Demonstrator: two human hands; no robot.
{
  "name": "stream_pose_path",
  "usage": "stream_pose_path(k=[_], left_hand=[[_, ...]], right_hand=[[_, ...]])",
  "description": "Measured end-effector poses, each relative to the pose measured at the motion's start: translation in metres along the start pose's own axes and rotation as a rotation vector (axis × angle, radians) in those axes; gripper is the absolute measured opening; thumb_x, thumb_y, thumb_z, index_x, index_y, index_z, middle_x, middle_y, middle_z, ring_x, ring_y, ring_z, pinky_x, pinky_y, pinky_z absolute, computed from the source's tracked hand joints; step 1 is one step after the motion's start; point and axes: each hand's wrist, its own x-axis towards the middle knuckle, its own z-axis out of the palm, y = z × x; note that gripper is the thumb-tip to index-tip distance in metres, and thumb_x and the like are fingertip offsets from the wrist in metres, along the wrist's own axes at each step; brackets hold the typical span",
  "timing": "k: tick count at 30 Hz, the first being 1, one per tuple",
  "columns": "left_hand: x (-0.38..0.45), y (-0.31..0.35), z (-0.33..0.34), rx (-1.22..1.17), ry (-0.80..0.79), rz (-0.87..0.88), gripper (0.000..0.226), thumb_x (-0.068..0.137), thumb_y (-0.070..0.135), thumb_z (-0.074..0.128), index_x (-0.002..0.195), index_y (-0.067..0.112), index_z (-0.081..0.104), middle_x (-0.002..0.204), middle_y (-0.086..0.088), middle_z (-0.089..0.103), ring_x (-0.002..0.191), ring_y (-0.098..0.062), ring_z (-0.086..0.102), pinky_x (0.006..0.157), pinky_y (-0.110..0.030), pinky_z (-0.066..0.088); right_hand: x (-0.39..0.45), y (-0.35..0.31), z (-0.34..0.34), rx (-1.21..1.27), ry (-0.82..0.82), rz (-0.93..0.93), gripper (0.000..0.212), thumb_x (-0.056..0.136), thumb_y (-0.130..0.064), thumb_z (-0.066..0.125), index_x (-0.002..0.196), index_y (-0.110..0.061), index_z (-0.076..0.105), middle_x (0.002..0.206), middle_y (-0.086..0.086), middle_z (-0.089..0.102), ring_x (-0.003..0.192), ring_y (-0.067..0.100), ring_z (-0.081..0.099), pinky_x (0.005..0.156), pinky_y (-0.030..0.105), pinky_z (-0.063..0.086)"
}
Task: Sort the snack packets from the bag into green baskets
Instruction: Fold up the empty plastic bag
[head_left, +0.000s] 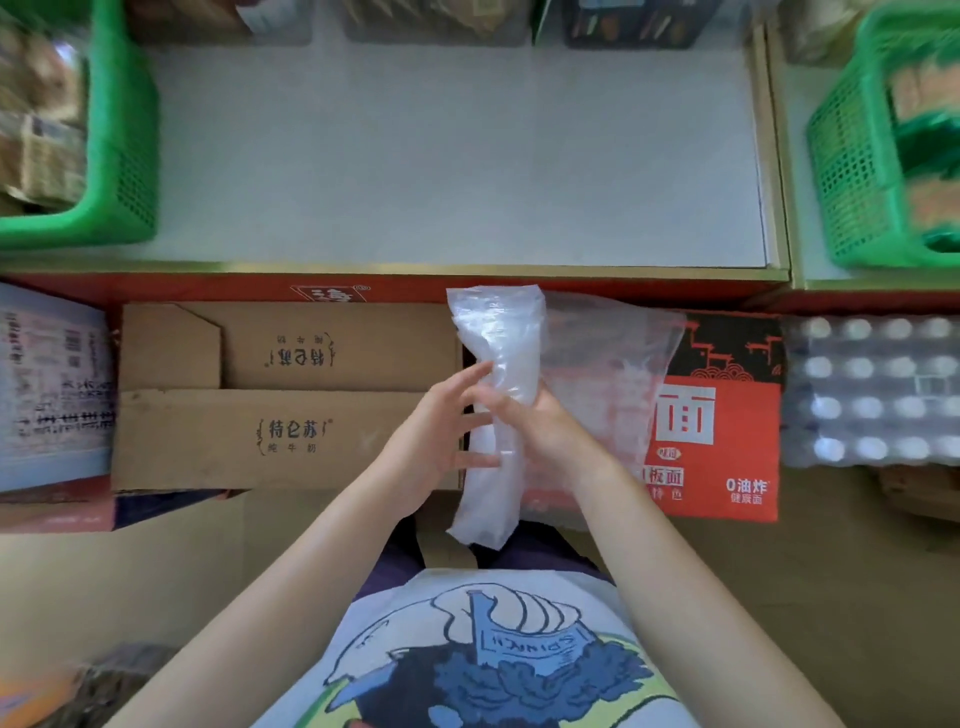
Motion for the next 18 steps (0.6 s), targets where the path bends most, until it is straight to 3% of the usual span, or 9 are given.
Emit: stream_pose_path(k=[2,4,5,7,10,13,16,18], left_hand=[[0.006,0.000,0.014,0.057,0.011,0.012,0.051,0.086,0.055,0.051,0.128,0.030,0.064,0.134,-0.003,0.062,0.120,-0.022,0.062,0.082,-0.041,0.058],[0.020,-0.003,0.027,0.179,0.132,0.068,0.029,0.098,0.039,0.051,0.116,0.025,0.069,0.124,-0.007,0.067,0.110,-0.024,0.066,0.085,-0.040,0.057],[0.029,-0.008,0.031,0.296,0.199,0.141,0.023,0.099,0.033,0.053,0.112,0.024,0.069,0.119,-0.005,0.068,0.109,-0.023,0.066,0.087,-0.038,0.056],[0.048,-0.022,0.033,0.660,0.260,0.343,0.019,0.097,0.026,0.057,0.113,0.028,0.067,0.123,0.004,0.062,0.117,-0.016,0.057,0.095,-0.028,0.048],[0.075,-0.044,0.036,1.200,0.187,0.557,0.041,0.093,0.029,0.064,0.134,0.031,0.055,0.152,0.001,0.038,0.143,-0.018,0.027,0.114,-0.032,0.026],[0.096,-0.057,0.045,1.584,0.104,0.743,0.066,0.091,0.042,0.065,0.150,0.032,0.038,0.166,-0.004,0.014,0.153,-0.028,0.006,0.118,-0.044,0.013],[0.114,-0.062,0.053,1.794,-0.001,0.719,0.079,0.091,0.054,0.060,0.157,0.035,0.021,0.168,-0.003,-0.003,0.155,-0.029,-0.007,0.122,-0.052,0.008],[0.124,-0.065,0.057,1.887,-0.026,0.639,0.085,0.092,0.061,0.055,0.159,0.036,0.010,0.167,-0.002,-0.014,0.153,-0.028,-0.017,0.124,-0.053,0.001]], right_hand=[[-0.009,0.003,-0.025,0.061,-0.019,0.010,0.019,0.095,-0.026,0.067,0.112,-0.032,0.064,0.098,-0.019,0.074,0.090,-0.009,0.067,0.075,0.016,0.052],[-0.013,0.017,-0.055,0.143,0.059,0.052,0.028,0.091,-0.027,0.073,0.118,-0.026,0.066,0.109,-0.005,0.076,0.104,0.012,0.071,0.091,0.035,0.057],[-0.014,0.026,-0.069,0.186,0.131,0.093,0.032,0.089,-0.026,0.075,0.119,-0.024,0.065,0.111,0.000,0.075,0.106,0.020,0.071,0.095,0.044,0.056],[-0.017,0.042,-0.093,0.213,0.275,0.143,0.035,0.089,-0.021,0.075,0.122,-0.019,0.064,0.110,0.005,0.076,0.103,0.026,0.072,0.095,0.048,0.055],[-0.019,0.063,-0.116,0.193,0.375,0.156,0.036,0.090,-0.021,0.074,0.124,-0.016,0.063,0.112,0.006,0.074,0.100,0.024,0.072,0.092,0.044,0.057],[-0.019,0.077,-0.128,0.178,0.468,0.159,0.033,0.091,-0.026,0.074,0.118,-0.021,0.056,0.108,-0.001,0.070,0.094,0.015,0.069,0.081,0.031,0.057],[-0.023,0.085,-0.135,0.160,0.543,0.148,0.047,0.091,-0.029,0.073,0.129,-0.020,0.046,0.118,0.000,0.062,0.099,0.011,0.063,0.083,0.029,0.053],[-0.029,0.088,-0.136,0.019,0.671,0.090,0.059,0.091,-0.027,0.073,0.139,-0.017,0.042,0.125,0.001,0.055,0.106,0.013,0.058,0.088,0.029,0.049]])
